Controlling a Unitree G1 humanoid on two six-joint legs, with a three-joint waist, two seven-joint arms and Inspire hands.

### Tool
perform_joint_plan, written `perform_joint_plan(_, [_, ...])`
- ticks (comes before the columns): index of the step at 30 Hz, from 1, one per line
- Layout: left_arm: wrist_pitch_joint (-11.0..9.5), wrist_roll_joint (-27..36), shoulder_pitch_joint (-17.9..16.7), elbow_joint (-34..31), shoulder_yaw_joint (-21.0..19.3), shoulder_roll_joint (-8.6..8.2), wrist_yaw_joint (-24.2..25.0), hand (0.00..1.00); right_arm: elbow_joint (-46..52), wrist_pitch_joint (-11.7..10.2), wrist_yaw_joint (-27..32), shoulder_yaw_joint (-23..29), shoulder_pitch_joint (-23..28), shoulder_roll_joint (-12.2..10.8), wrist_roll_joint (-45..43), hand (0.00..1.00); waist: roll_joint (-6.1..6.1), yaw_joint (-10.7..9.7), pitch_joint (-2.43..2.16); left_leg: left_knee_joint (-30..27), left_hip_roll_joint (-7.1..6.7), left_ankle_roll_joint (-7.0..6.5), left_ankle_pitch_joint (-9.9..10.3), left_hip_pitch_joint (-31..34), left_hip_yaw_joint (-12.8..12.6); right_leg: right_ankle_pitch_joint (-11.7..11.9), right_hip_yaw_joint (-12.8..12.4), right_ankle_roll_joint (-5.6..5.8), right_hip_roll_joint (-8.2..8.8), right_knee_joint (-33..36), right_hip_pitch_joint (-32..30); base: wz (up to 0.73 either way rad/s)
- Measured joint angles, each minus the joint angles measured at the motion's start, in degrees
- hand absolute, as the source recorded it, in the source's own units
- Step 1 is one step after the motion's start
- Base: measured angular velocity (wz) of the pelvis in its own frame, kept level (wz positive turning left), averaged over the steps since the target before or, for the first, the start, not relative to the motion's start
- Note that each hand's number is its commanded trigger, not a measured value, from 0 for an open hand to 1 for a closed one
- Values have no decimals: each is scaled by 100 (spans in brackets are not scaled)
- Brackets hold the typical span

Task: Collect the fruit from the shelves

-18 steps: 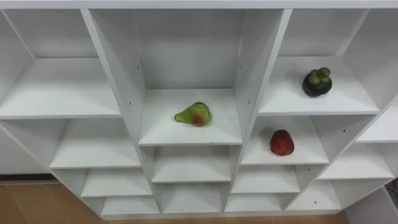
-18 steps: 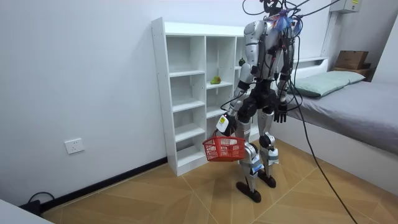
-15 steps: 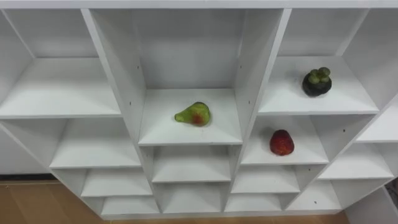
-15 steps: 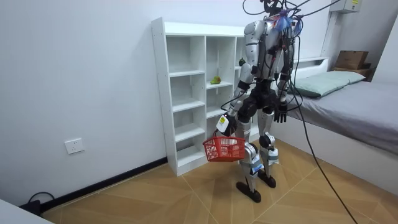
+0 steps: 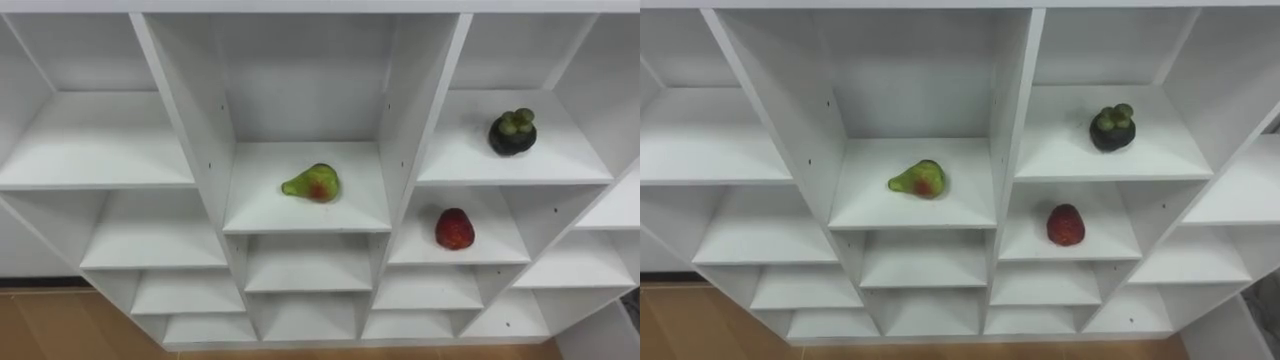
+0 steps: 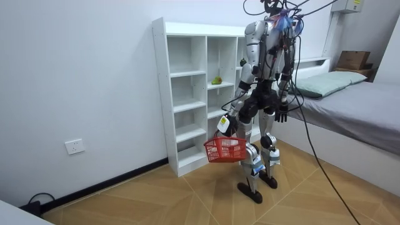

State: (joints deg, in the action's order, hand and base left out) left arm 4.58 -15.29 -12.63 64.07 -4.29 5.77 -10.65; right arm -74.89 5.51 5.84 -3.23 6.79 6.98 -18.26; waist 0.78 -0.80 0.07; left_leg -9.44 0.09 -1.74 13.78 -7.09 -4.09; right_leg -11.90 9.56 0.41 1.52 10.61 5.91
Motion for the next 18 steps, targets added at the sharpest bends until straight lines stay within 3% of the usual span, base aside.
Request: perform_joint_plan(18, [-295, 13, 110, -12, 124, 2, -52, 100, 276, -259, 399, 47, 39, 4, 299, 0, -62, -32, -1, 5, 4, 0, 0, 65, -63, 2, -67, -1, -12, 22, -113, -1])
